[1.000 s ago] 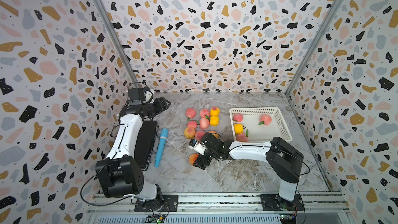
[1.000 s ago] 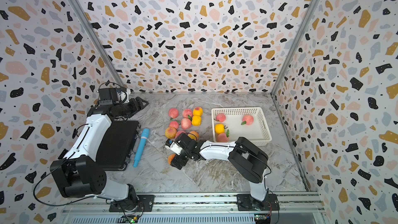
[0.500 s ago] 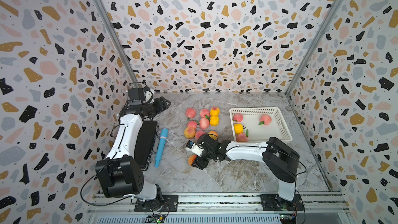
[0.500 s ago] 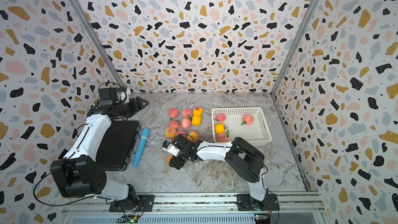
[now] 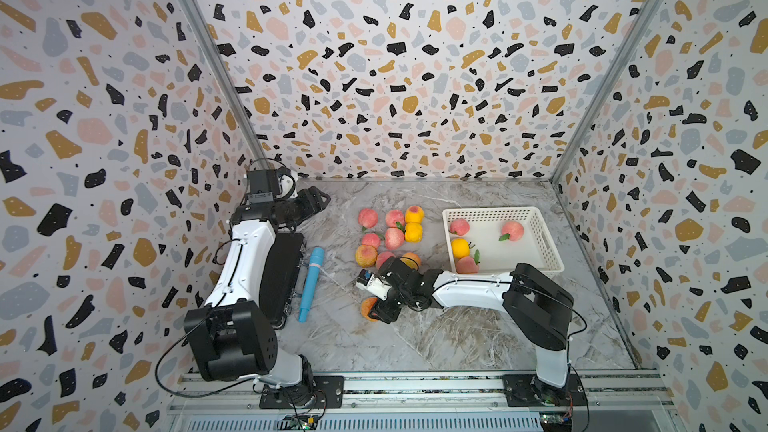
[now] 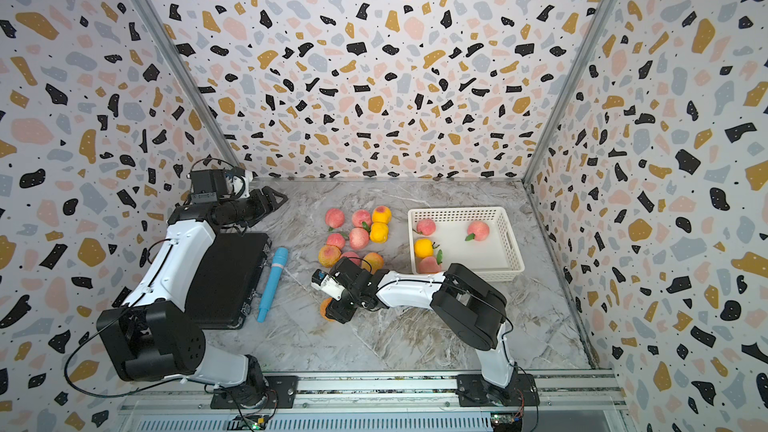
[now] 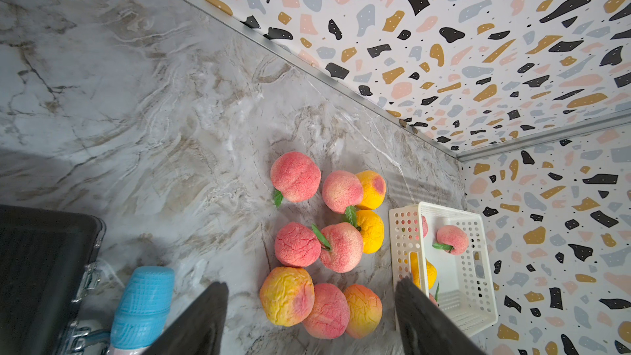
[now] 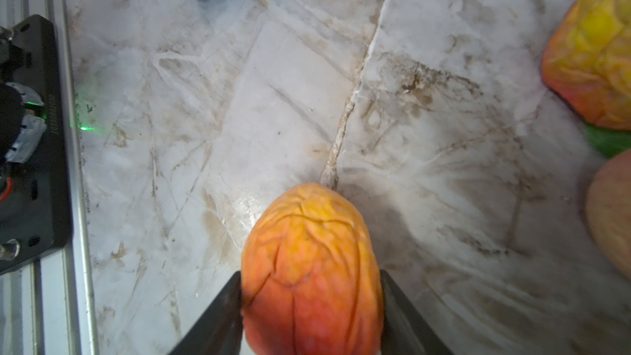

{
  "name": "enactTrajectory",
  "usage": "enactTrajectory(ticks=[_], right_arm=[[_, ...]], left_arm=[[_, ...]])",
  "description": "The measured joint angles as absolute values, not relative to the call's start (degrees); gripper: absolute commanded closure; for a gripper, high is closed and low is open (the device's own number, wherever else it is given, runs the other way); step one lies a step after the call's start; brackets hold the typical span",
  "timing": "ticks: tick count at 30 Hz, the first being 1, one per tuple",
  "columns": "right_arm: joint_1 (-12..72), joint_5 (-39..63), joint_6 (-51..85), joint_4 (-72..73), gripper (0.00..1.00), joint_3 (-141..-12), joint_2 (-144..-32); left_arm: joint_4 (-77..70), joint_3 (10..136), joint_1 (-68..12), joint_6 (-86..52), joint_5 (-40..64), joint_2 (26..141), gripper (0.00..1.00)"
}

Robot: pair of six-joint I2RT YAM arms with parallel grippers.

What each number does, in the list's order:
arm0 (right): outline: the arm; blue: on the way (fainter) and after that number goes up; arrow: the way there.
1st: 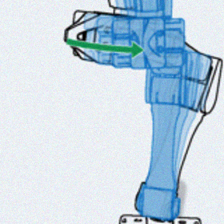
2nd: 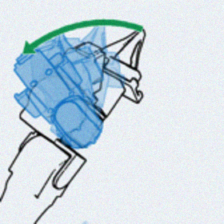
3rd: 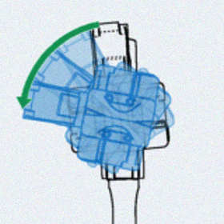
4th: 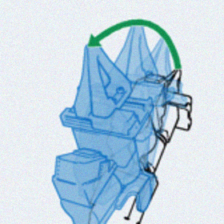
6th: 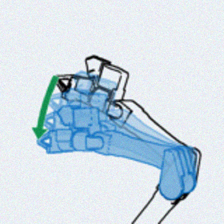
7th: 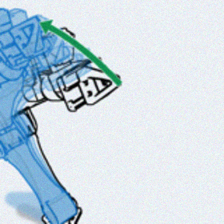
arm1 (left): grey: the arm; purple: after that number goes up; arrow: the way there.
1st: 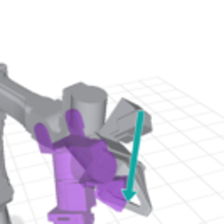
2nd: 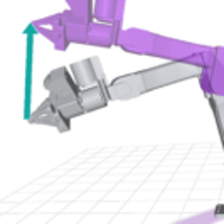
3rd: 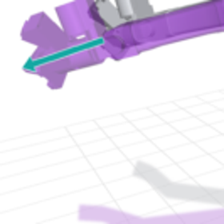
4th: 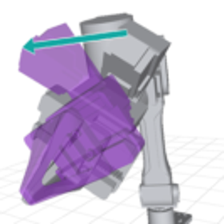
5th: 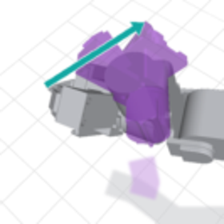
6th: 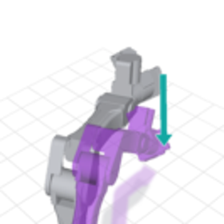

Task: Put the peaches into the basket
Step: Pick up the peach from the center of the board, then place the peach in the basket.

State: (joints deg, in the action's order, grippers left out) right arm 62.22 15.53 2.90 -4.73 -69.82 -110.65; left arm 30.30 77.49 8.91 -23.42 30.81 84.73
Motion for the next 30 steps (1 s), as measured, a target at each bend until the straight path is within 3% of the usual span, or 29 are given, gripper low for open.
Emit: enactTrajectory(ticks=[6, 18, 30], right_arm=[[62.22, 14.5, 3.73, -5.74, 0.51, -69.38, -109.08], [60.97, 5.1, 4.6, -10.41, 0.56, -68.58, -93.43], [43.07, -6.04, 5.5, -19.73, 0.54, -65.3, -81.58]], left_arm=[[30.3, 77.49, 8.91, -23.44, 31.0, 84.99, 0.22], [30.17, 77.49, 8.91, -23.68, 31.18, 85.03, 0.23], [28.95, 77.14, 8.88, -24.45, 32.77, 85.19, 0.22]])
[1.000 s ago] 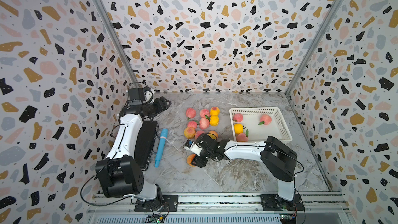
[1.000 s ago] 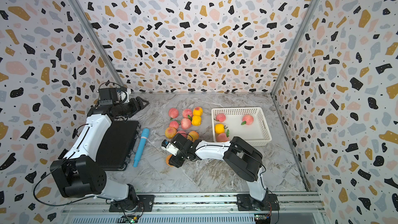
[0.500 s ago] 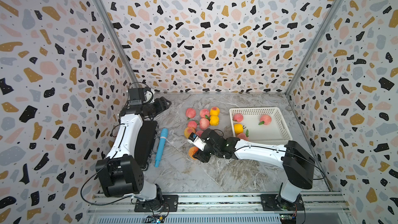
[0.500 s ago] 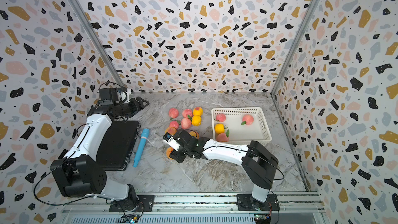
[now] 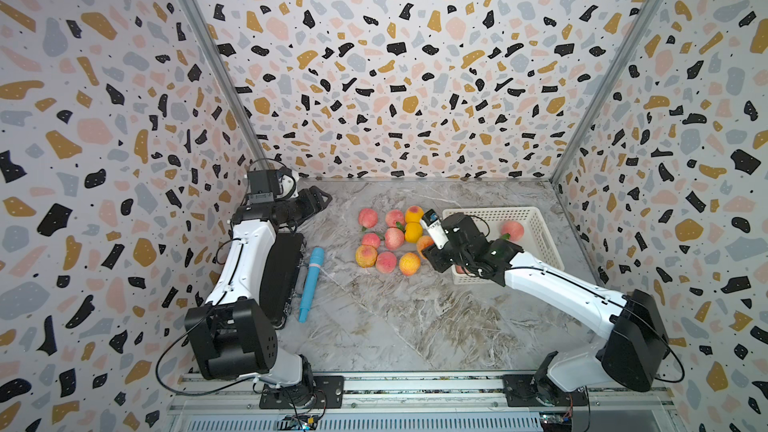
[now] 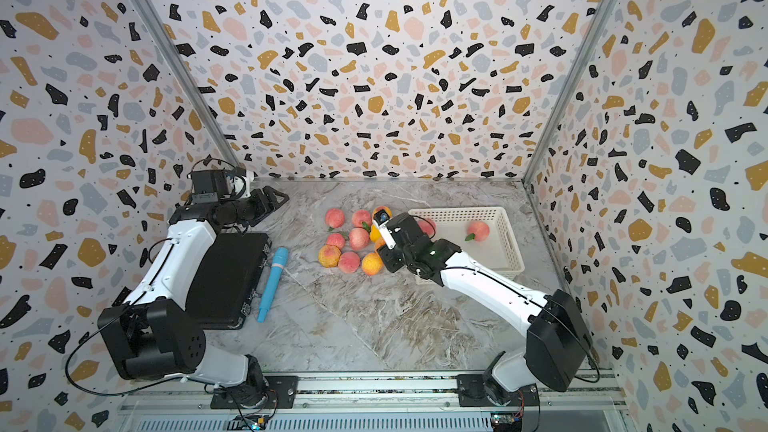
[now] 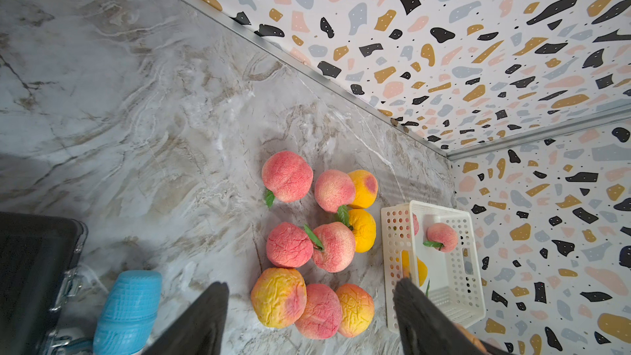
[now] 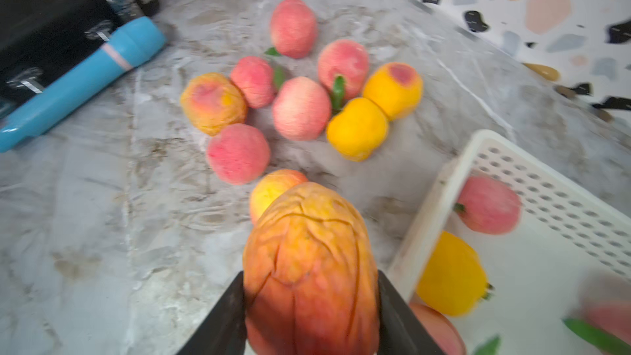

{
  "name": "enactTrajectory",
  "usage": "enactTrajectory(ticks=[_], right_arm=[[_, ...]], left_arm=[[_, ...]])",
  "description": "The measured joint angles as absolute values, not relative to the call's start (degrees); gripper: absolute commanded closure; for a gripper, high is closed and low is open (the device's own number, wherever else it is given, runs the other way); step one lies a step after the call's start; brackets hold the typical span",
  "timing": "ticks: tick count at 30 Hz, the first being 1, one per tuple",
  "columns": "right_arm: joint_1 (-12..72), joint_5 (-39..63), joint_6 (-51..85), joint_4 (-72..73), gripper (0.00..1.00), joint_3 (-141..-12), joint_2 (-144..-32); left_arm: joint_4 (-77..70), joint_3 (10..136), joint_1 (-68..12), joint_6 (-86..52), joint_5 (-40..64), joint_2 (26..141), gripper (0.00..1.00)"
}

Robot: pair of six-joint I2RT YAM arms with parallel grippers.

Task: Put the peaches into the basket
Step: Place the peach in the basket.

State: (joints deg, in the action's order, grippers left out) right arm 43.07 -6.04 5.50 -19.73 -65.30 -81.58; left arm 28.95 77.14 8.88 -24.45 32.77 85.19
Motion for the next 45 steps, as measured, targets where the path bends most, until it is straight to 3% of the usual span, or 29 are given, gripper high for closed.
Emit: enactTrajectory(ticks=[6, 13, 22, 29, 37, 45], right_arm=[[30.28, -8.54, 6.35, -21.15, 0.54, -63.64, -79.48], [18.04, -6.94, 10.46, -17.98, 0.55, -63.61, -86.59], [16.34, -5.56, 12.21, -15.77, 0.55, -68.62, -101.89], [15.55, -5.69, 12.93, -14.33, 0.54, -72.1, -106.63], [14.31, -5.58, 12.91, -13.21, 0.29, -73.91, -110.34], [14.09, -5.41, 12.64, -13.37, 0.23, -74.22, -109.45]], left_arm=[[28.45, 76.86, 8.88, -24.69, 33.19, 85.41, 0.22], [28.36, 76.86, 8.78, -24.8, 33.61, 85.52, 0.23], [28.21, 76.86, 7.79, -25.12, 34.26, 85.62, 0.23], [28.18, 76.86, 7.62, -25.34, 34.79, 85.62, 0.22], [28.42, 76.86, 7.46, -25.17, 33.8, 85.62, 0.22], [30.61, 76.86, 6.5, -23.57, 29.23, 85.62, 0.21]])
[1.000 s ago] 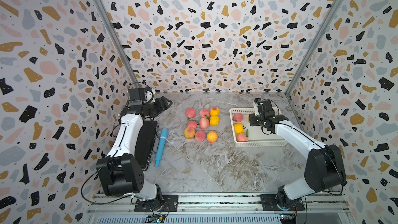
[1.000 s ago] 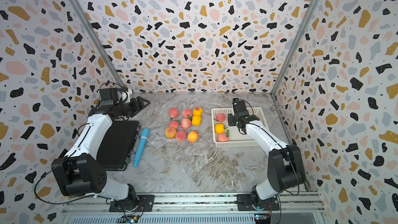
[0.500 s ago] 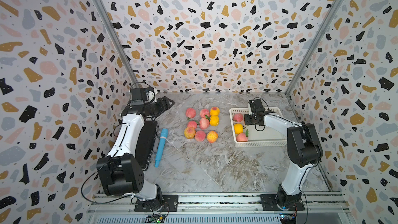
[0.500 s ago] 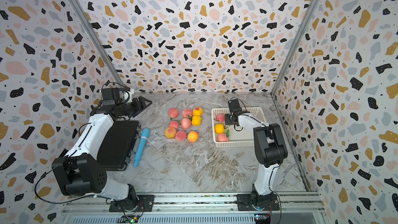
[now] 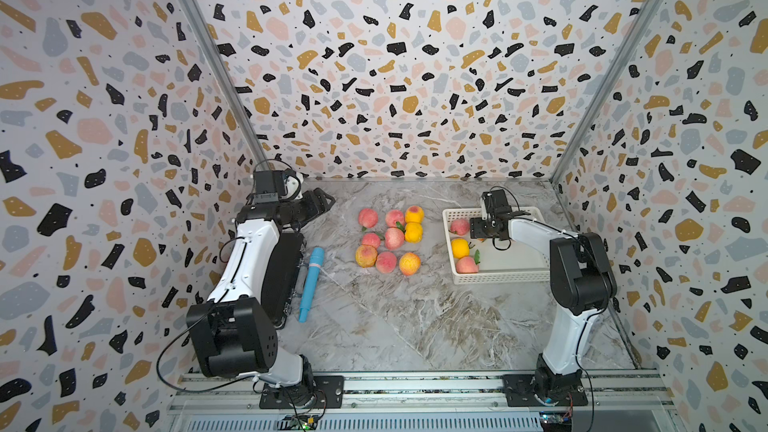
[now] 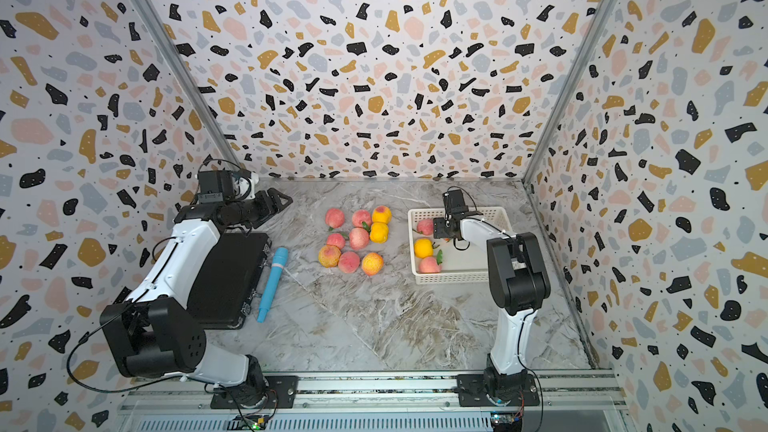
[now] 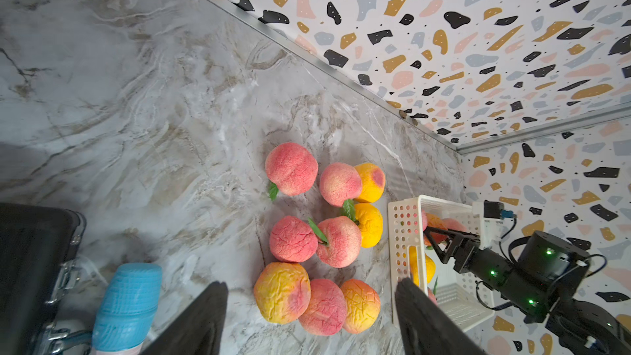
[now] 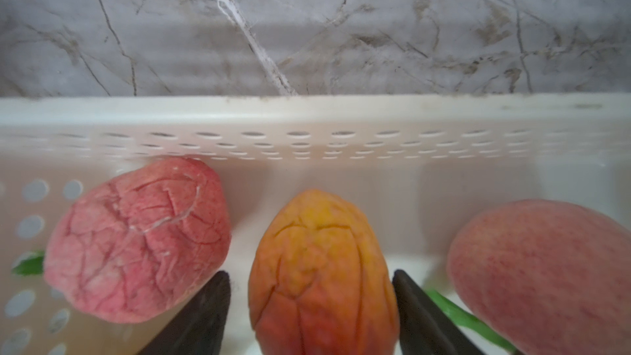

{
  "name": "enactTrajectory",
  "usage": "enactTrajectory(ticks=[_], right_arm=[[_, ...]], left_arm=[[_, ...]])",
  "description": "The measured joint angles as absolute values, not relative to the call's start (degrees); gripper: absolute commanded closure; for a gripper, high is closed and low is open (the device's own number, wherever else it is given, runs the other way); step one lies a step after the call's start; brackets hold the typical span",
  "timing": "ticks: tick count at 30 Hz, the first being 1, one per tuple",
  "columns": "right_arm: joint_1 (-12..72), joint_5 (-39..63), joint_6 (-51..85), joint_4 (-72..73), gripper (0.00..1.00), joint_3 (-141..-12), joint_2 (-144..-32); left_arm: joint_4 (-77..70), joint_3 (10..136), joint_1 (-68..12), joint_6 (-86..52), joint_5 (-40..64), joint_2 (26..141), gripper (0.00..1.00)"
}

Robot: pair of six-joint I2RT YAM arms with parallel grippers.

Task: Put the peaches into the basket
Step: Place the peach in the basket, then pick up the peach from the center of the board.

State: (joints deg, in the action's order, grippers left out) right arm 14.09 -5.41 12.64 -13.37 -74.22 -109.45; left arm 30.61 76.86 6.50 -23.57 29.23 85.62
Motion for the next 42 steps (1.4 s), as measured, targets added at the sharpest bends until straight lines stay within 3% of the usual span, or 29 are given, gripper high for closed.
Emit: enactTrajectory(ticks=[12, 20, 28, 42], right_arm=[[14.63, 1.91, 13.1, 1.34, 0.27, -48.8, -79.72], [19.25, 5.02, 15.27, 10.79, 0.28, -32.27, -66.89], [19.44, 7.92, 17.63, 19.59, 0.3, -27.83, -65.58], [20.38, 8.27, 18.5, 23.05, 0.3, -27.49, -66.54]], left_arm=[[33.45, 77.3, 0.05, -20.53, 22.46, 89.08, 0.21], [33.45, 77.45, -6.17, -18.06, 18.59, 92.51, 0.15], [34.52, 85.58, -13.85, -14.09, 8.88, 104.86, 0.13], [38.26, 107.33, -14.0, -9.34, 3.18, 123.48, 0.02]])
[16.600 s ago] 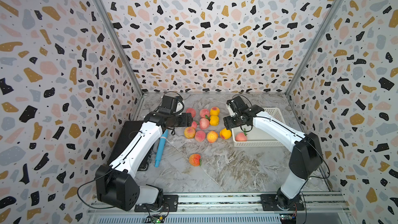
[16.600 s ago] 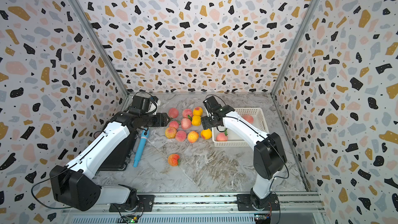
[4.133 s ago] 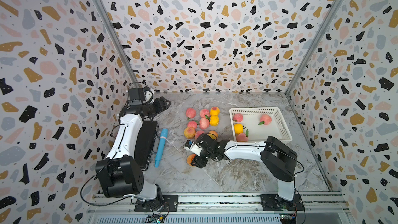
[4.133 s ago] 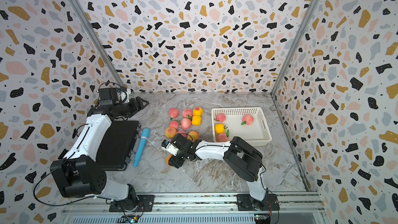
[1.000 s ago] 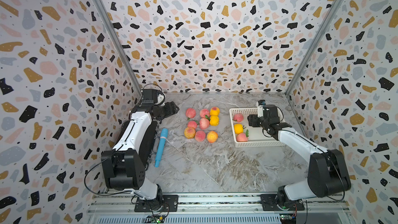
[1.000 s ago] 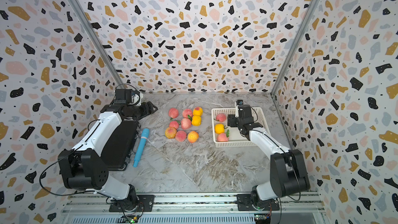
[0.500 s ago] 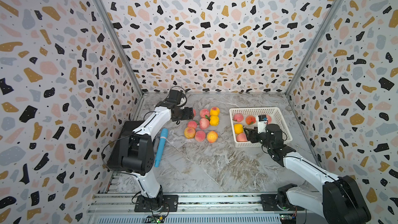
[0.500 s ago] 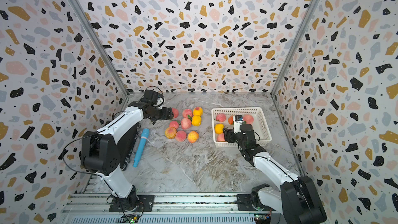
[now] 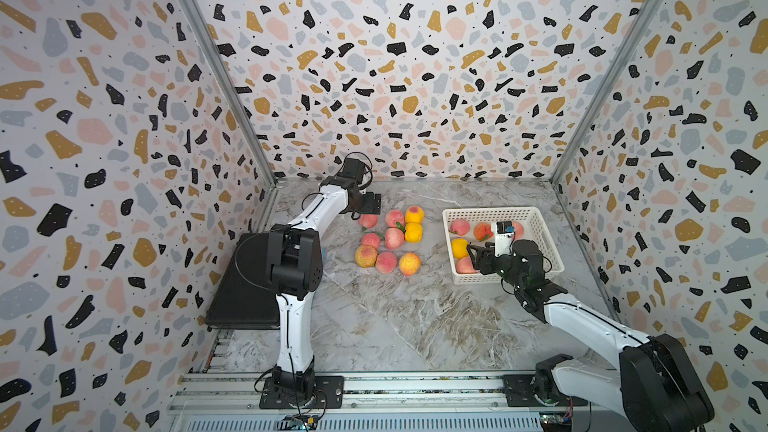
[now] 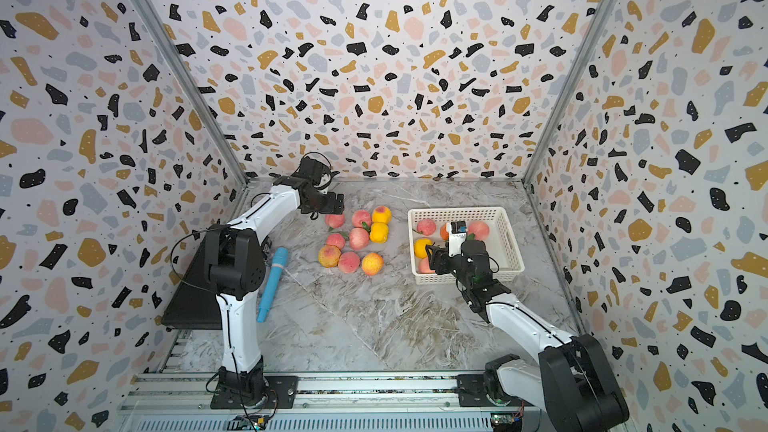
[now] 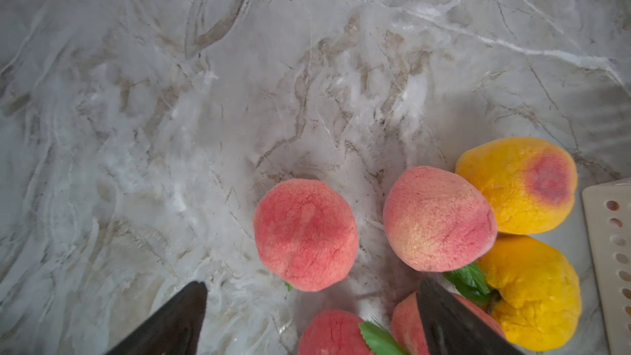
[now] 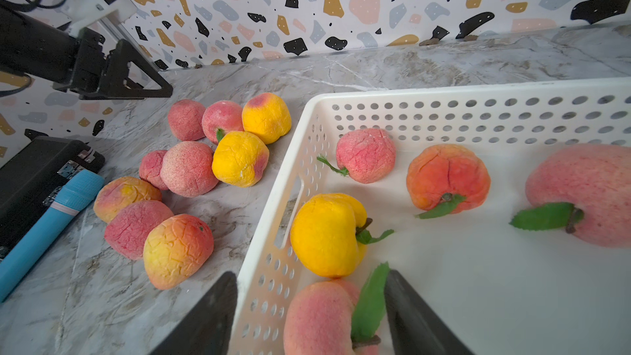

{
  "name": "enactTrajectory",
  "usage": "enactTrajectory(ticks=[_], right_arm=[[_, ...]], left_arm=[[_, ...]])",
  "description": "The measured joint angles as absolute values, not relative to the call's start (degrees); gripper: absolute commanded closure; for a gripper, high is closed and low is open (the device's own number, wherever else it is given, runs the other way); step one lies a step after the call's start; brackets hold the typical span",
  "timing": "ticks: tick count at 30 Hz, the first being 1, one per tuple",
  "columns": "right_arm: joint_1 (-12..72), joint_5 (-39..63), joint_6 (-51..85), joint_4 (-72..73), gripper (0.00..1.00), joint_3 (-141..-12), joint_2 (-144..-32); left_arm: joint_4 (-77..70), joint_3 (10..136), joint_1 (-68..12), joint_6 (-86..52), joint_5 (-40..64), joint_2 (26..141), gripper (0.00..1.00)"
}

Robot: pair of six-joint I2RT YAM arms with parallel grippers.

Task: Put the peaches into the basket
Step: Pick up the peach from the center of the board.

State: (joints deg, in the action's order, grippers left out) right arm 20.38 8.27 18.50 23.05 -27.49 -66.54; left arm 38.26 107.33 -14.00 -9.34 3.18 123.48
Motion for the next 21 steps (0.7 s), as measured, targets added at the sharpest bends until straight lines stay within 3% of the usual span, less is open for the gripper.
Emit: enactTrajectory(ticks=[8, 21], right_arm=[[20.38, 8.14, 18.5, 23.18, 0.3, -27.46, -66.54], [20.38, 7.38, 18.48, 23.18, 0.3, -27.46, -66.81]], left_arm=[[40.07, 112.81, -14.33, -9.02, 1.89, 130.47, 0.08], [40.66, 113.6, -14.41, -9.13, 0.12, 132.49, 0.34]])
